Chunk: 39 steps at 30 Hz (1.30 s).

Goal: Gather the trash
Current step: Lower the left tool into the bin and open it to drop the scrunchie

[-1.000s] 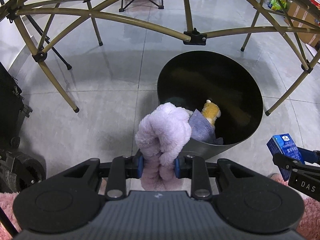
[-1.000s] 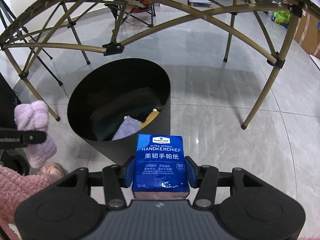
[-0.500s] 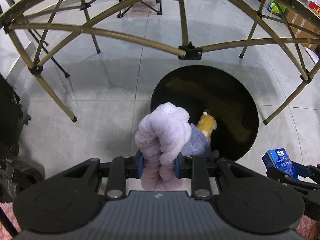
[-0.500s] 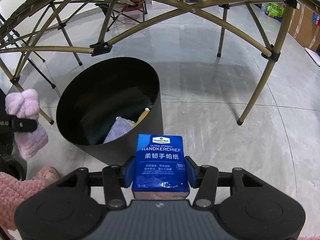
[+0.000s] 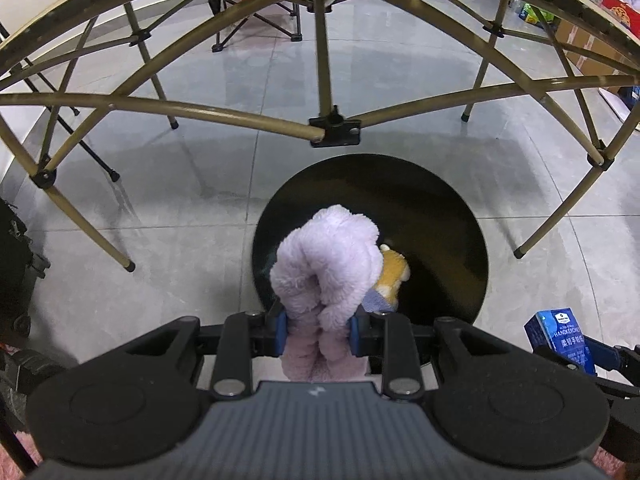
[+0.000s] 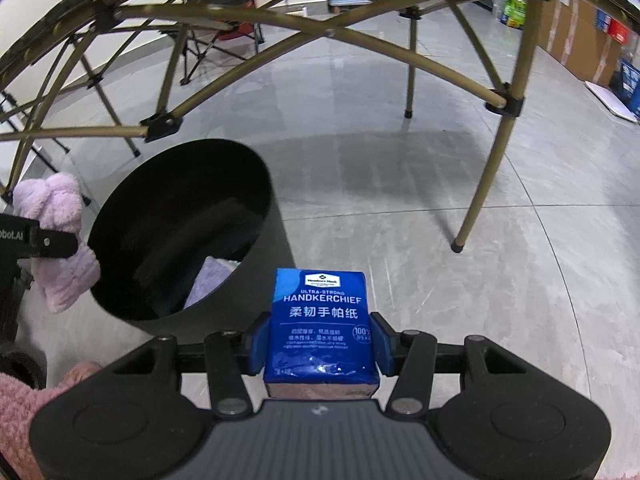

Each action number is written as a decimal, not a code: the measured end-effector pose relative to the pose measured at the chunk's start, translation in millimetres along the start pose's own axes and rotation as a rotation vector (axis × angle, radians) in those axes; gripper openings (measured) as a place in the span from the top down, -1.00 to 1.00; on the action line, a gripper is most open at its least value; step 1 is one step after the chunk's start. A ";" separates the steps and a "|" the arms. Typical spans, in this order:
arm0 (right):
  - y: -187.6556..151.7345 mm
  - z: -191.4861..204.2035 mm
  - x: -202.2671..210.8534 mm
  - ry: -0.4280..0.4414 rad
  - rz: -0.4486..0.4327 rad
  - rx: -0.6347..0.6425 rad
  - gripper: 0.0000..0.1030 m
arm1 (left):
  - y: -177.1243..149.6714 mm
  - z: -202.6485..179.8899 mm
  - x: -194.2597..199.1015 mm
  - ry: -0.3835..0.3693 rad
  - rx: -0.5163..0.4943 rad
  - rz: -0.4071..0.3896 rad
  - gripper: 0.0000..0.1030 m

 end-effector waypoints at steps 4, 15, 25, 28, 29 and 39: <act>4.9 -9.2 -1.4 -0.014 -0.012 -0.026 0.03 | 10.4 -10.9 -1.4 -0.013 -0.010 -0.010 0.45; 24.5 -27.6 -1.8 -0.046 -0.067 -0.069 0.03 | 35.9 -40.6 -14.9 -0.049 -0.015 -0.002 0.45; 45.9 -45.8 -14.1 -0.070 -0.105 -0.114 0.03 | 46.4 -57.3 -36.2 -0.050 -0.027 0.030 0.45; 47.4 -50.5 -19.2 -0.073 -0.100 -0.122 0.03 | 46.9 -57.6 -42.3 -0.047 -0.020 0.044 0.45; 47.5 -51.8 -21.2 -0.075 -0.095 -0.124 0.03 | 47.0 -58.2 -44.3 -0.046 -0.021 0.049 0.45; 47.0 -55.7 -27.2 -0.080 -0.079 -0.137 0.03 | 47.8 -55.9 -47.9 -0.009 -0.005 0.058 -1.00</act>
Point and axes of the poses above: each gripper's, at about its wrist camera, not at the fingertips, and x roughly against the way its jaws point, z to its left, y to its top, the point moved 6 cm from there along -x, roughly the way its jaws point, and after that the axes turned 15 degrees about -x, right-handed, at the moved point
